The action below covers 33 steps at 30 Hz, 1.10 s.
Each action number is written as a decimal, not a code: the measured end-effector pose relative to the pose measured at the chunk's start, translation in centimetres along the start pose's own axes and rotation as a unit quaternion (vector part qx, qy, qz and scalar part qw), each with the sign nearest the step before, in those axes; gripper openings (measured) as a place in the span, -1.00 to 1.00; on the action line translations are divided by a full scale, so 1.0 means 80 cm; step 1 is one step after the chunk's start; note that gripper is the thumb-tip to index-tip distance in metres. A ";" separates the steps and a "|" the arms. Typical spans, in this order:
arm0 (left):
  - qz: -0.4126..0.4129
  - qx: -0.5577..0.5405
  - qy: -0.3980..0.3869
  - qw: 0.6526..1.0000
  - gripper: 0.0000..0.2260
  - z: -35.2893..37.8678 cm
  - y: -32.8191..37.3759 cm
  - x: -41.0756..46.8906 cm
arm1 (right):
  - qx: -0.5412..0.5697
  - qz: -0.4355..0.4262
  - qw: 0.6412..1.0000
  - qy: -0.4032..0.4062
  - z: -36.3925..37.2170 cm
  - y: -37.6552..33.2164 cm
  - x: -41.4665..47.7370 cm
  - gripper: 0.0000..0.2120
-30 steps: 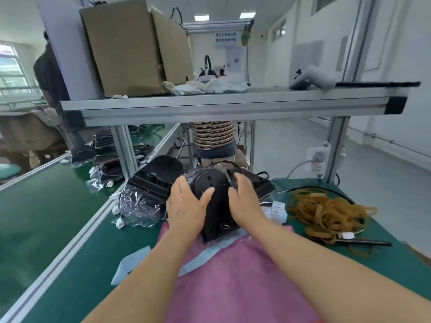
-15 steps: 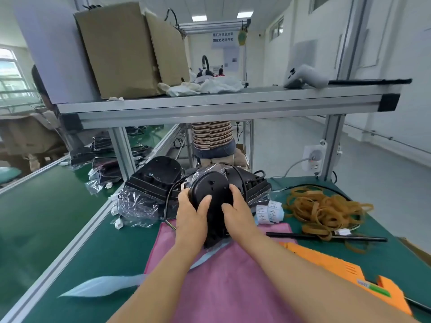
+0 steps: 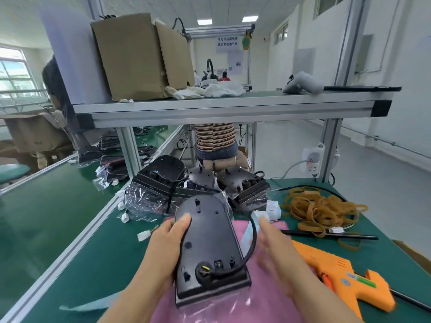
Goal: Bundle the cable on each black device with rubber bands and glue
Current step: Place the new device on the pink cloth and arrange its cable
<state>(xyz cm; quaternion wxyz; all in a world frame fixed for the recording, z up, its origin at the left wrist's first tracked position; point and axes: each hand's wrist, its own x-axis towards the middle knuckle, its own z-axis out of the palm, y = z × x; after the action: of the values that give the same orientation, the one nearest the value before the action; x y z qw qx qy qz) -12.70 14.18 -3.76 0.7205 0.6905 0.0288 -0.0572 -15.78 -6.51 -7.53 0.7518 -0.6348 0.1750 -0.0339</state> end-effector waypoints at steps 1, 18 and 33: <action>-0.015 -0.009 -0.017 1.000 -0.73 0.000 -0.007 -0.008 | 0.058 0.032 0.997 -0.034 -0.001 0.009 -0.004 -0.57; 0.108 0.543 -0.012 0.832 -0.59 0.010 -0.050 -0.016 | -0.043 -0.126 0.991 -0.031 0.008 -0.002 -0.020 -0.68; -0.077 -0.039 -0.122 0.989 -0.77 0.014 0.017 0.016 | -0.142 -0.068 0.963 -0.217 0.000 -0.007 -0.020 -0.74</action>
<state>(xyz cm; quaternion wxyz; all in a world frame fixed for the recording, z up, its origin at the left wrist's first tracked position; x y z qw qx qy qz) -11.27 13.02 -2.50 0.7387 0.6454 -0.0039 -0.1946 -17.15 -6.19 -6.68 0.6695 -0.7379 -0.0326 0.0788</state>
